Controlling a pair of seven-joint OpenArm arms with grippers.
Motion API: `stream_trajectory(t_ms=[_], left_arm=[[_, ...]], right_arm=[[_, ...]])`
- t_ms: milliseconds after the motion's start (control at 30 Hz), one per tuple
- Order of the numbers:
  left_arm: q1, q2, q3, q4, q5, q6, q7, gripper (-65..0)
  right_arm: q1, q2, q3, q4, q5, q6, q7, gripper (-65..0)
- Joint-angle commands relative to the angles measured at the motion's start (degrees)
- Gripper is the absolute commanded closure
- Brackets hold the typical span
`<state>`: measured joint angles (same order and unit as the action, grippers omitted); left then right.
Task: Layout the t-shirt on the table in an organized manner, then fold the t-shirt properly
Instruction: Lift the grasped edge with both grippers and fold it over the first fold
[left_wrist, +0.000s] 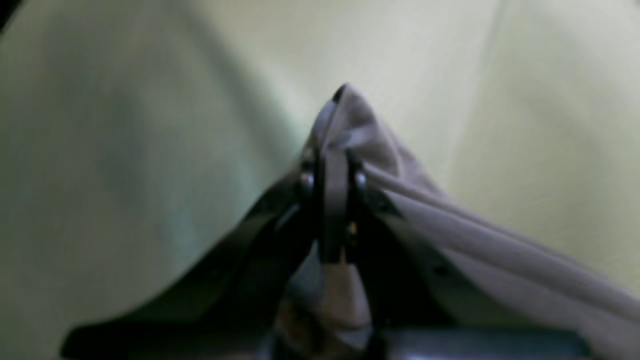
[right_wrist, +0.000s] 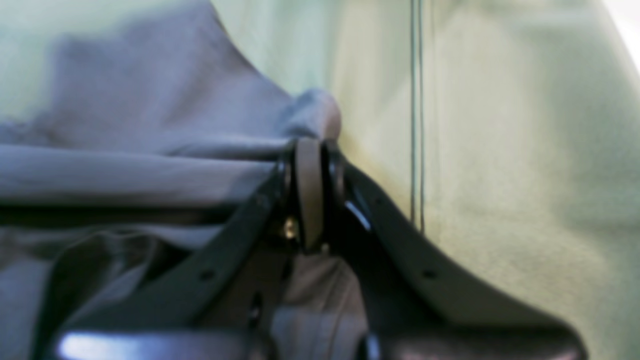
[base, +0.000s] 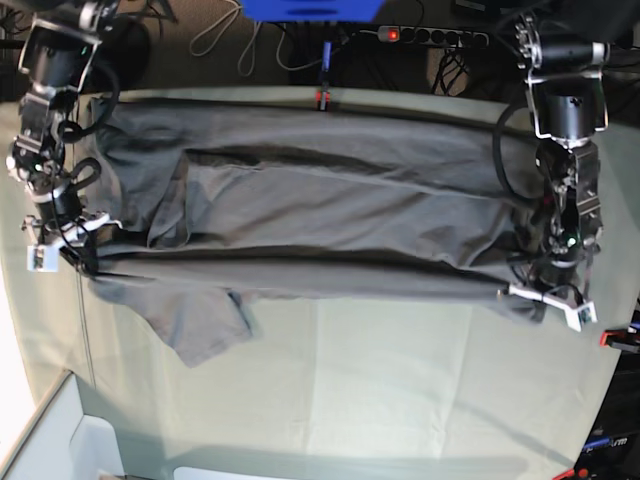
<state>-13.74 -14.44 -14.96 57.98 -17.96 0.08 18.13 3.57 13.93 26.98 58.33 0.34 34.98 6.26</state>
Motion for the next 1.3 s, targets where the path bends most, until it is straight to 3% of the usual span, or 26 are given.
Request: stream_trajectory(t_ms=[0,133,333,600,1267], left_arm=[[-0.1,-1.0,-0.4,2.1,0.0,0.1,-0.9,-0.1],[3.3,-1.0,-0.5,7.9,0.0,0.1,3.4,-0.1],[11.1,-0.2,-0.7,16.5,-0.1,0.1,4.9,-0.1],[16.3,2.4,-9.4,18.8,-0.1,0.0,4.9,-0.1],[23.5,2.5,-9.8,19.0,-0.2,0.0,4.9,-2.8]], right_arm=[[-0.5,0.4,1.5,2.2,0.8,1.4,1.5,0.0],[-4.8,-2.1,4.7,7.7,0.8,5.0,1.7,0.0],[-9.5,-4.9,7.8,12.4,0.8,5.0,1.8,0.0],[-12.7,-4.7,9.8,12.6,0.8,5.0,1.8,0.0],[-19.2,-5.0,9.7,12.7,0.9,5.0,3.3,0.0]])
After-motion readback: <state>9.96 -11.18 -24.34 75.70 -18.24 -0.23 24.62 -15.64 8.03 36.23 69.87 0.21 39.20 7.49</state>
